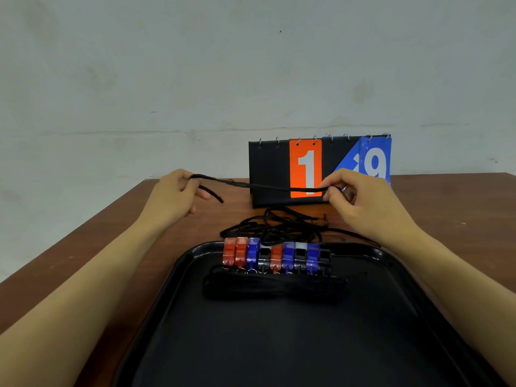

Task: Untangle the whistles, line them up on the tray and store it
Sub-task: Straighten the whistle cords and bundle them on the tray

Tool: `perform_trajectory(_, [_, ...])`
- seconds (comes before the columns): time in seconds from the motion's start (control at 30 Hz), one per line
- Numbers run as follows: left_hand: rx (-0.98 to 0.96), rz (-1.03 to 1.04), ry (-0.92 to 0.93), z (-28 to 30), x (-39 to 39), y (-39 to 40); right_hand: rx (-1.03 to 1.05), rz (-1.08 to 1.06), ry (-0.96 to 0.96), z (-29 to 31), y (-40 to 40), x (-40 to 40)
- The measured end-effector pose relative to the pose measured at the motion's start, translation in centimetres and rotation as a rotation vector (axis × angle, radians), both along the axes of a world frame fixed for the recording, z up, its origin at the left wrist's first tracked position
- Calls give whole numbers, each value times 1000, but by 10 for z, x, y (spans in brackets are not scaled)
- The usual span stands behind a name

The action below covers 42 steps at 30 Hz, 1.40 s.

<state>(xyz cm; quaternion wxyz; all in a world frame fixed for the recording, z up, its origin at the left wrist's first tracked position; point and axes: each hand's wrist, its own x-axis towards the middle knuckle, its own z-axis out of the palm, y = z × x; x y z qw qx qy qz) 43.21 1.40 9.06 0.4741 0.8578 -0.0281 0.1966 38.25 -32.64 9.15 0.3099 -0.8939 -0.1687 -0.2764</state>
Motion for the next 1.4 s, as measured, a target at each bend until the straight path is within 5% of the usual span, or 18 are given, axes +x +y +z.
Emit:
perform_trajectory(0.63, [-709,-340,161,22,-20,-28,117,298,182,9,12,-17])
perform_trajectory(0.9, [-643,-589,354,30,-46,-51,132,329,197,6,15,-16])
perform_trajectory(1.4, [-528,-780,429,25,-71,-71,75,329,239,5,25,-21])
